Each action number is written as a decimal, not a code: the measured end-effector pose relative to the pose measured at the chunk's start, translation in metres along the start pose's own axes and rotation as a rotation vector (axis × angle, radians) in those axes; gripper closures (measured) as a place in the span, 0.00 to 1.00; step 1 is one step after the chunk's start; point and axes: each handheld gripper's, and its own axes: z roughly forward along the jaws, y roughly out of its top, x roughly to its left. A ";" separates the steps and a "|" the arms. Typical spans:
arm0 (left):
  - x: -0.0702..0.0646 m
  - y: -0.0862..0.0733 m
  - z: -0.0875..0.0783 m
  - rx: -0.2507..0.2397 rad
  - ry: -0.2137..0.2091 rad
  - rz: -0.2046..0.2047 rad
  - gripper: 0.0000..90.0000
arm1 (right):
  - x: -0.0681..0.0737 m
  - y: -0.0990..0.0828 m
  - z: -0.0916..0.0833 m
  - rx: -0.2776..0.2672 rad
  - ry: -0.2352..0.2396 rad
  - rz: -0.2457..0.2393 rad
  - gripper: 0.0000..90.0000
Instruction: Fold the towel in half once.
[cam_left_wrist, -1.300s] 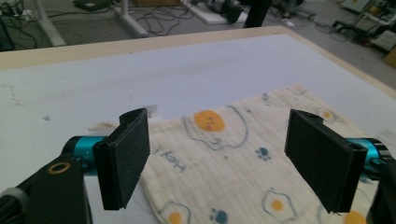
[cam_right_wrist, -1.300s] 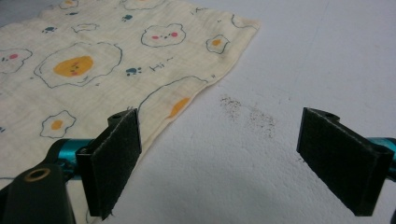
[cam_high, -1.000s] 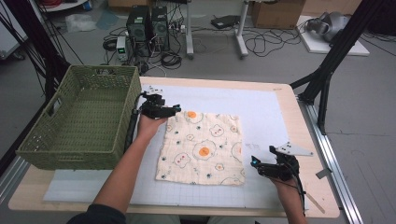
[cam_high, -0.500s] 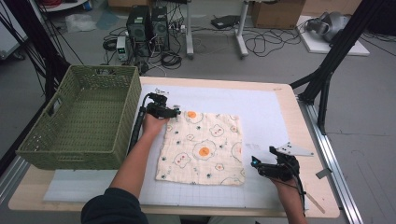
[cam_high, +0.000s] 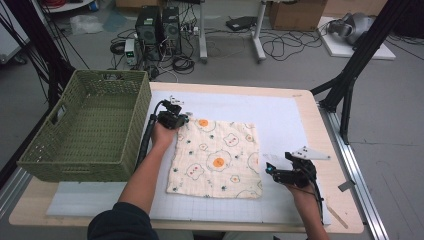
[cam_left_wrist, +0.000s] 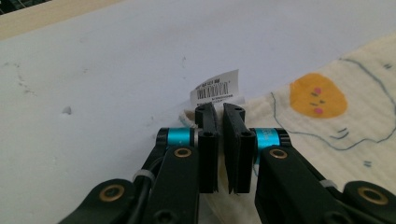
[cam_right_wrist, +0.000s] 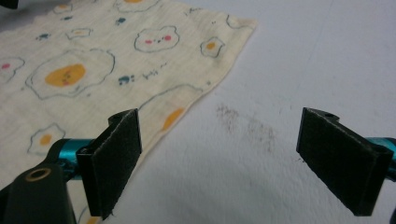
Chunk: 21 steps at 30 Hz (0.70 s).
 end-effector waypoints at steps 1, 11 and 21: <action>0.001 0.000 -0.002 -0.011 -0.002 -0.005 0.94 | -0.003 0.007 0.006 0.008 0.006 -0.004 0.15; 0.011 -0.004 -0.026 -0.075 -0.040 -0.062 0.94 | -0.014 0.046 0.066 0.114 0.096 -0.023 0.14; 0.014 -0.005 -0.031 -0.100 -0.048 -0.087 0.94 | -0.031 0.075 0.105 0.093 0.064 -0.023 0.16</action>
